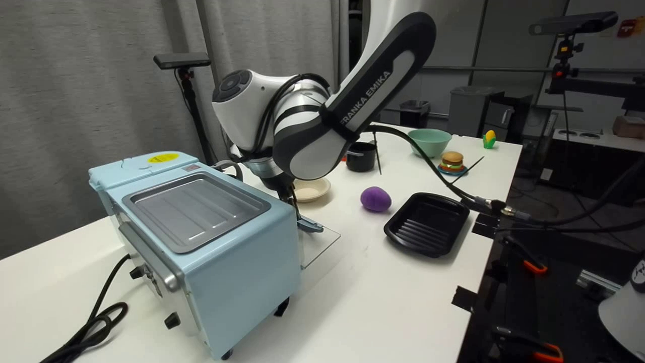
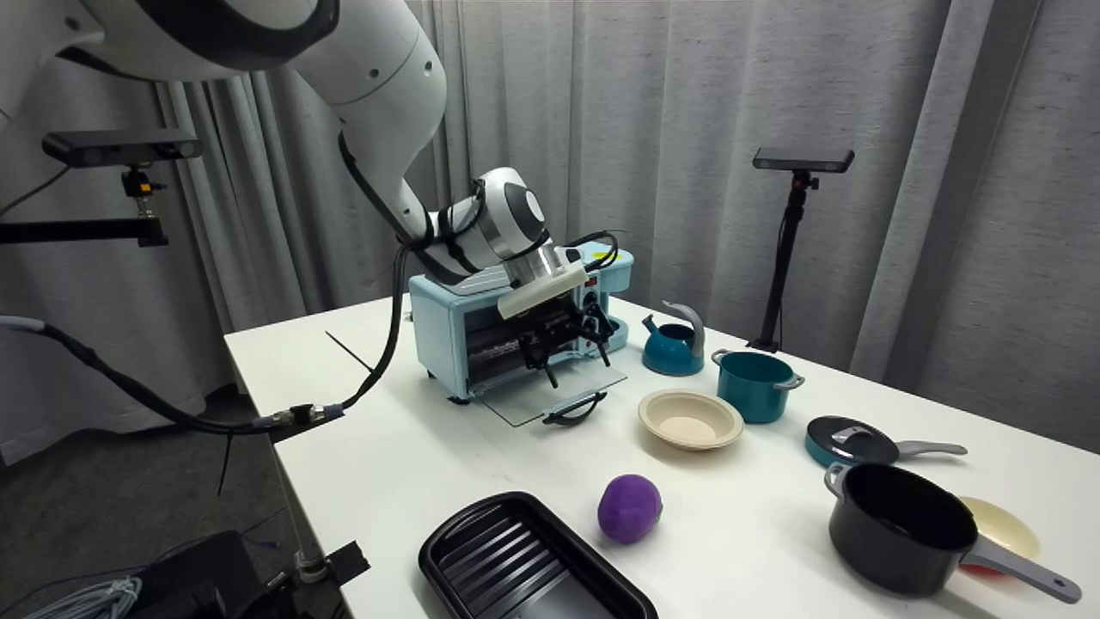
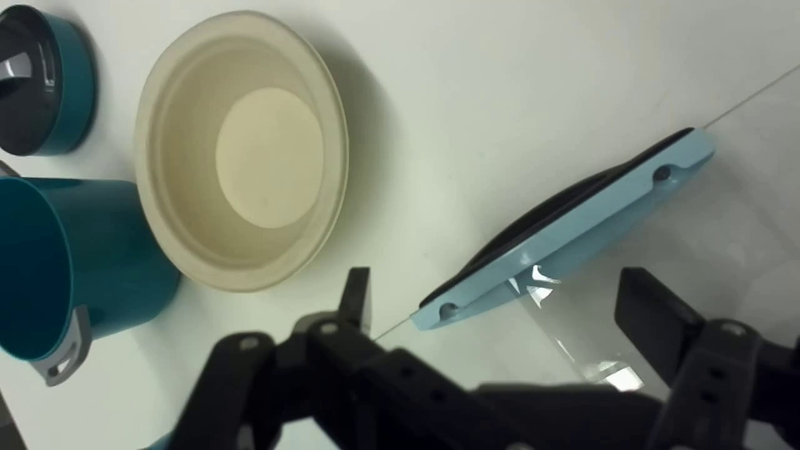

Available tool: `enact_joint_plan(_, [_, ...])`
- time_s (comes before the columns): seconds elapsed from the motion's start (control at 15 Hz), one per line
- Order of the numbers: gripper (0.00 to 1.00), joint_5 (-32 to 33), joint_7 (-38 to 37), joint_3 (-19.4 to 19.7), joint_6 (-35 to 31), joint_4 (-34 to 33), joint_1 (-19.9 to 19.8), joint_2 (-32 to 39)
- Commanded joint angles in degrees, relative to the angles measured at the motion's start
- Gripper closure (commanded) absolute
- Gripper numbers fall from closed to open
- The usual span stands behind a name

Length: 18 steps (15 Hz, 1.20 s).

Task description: Open, close and open the toaster oven

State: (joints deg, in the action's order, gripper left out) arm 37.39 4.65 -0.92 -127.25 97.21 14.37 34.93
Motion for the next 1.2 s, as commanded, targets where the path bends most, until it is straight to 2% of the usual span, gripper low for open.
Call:
enact_joint_plan(0.0, [0.0, 0.94, 0.4, -0.44, -1.76, 4.53, -1.02, -4.71])
enact_joint_plan(0.67, [0.0, -0.6, 0.75, -0.8, -8.64, 12.4, -3.95, -13.68])
enact_joint_plan(1.13, [0.0, -5.9, 2.1, -1.14, -14.0, 16.53, -7.09, -18.44])
